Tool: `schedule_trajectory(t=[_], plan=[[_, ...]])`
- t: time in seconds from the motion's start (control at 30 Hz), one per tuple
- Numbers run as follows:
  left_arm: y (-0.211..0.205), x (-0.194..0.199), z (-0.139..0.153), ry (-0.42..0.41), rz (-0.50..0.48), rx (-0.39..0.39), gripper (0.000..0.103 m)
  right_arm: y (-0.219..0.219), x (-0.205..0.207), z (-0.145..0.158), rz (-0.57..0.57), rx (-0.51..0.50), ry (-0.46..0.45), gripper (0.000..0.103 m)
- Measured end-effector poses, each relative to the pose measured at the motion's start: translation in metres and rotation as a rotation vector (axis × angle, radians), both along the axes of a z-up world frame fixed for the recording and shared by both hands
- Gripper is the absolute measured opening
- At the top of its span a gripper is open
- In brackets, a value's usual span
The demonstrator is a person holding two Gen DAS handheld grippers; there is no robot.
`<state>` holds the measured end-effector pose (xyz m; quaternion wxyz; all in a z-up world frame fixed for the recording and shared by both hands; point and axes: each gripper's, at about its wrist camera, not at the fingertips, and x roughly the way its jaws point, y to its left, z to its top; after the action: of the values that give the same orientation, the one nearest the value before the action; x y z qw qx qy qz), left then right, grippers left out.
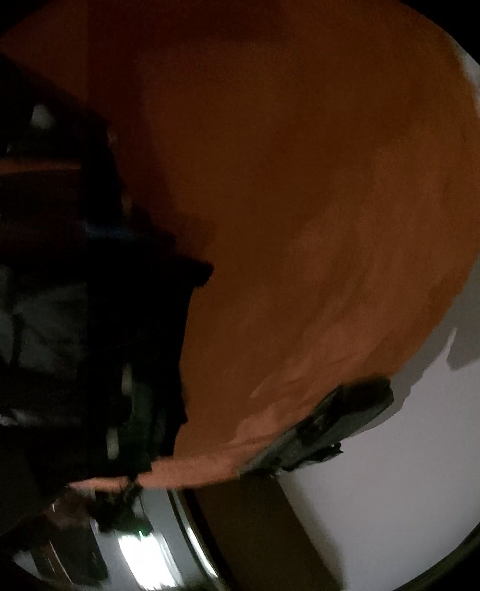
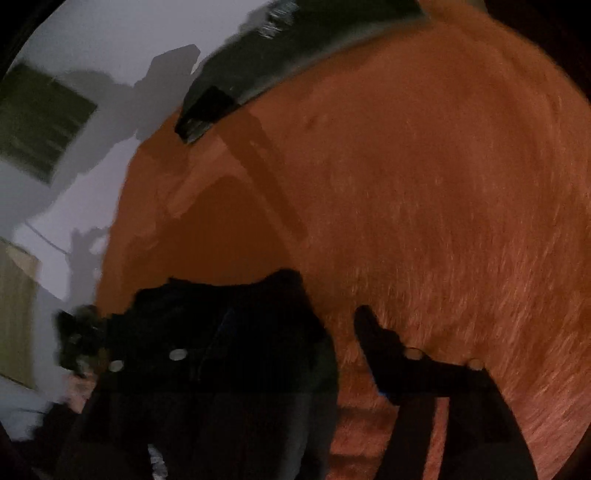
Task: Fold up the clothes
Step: 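Press the folded black T-shirt flat with both grippers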
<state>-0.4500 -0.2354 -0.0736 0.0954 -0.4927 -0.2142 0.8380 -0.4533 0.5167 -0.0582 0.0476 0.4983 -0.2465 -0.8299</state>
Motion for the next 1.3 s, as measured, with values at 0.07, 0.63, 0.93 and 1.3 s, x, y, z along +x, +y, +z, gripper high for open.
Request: schedule_trajectory(t=[0.07, 0.63, 0.93, 1.3], plan=[[0.004, -0.001, 0.009, 0.047, 0.004, -0.05, 0.004, -0.007, 0.002, 0.008, 0.01, 0.112, 0.009, 0.0], [-0.016, -0.006, -0.002, -0.115, 0.02, 0.08, 0.041, 0.012, -0.004, 0.005, -0.059, 0.01, -0.009, 0.003], [-0.02, -0.01, -0.005, -0.101, -0.009, 0.047, 0.051, 0.011, -0.018, -0.013, -0.049, 0.014, -0.076, 0.007], [-0.015, -0.014, -0.008, -0.079, 0.006, -0.073, 0.051, 0.013, -0.018, -0.013, -0.143, 0.148, -0.064, 0.007]])
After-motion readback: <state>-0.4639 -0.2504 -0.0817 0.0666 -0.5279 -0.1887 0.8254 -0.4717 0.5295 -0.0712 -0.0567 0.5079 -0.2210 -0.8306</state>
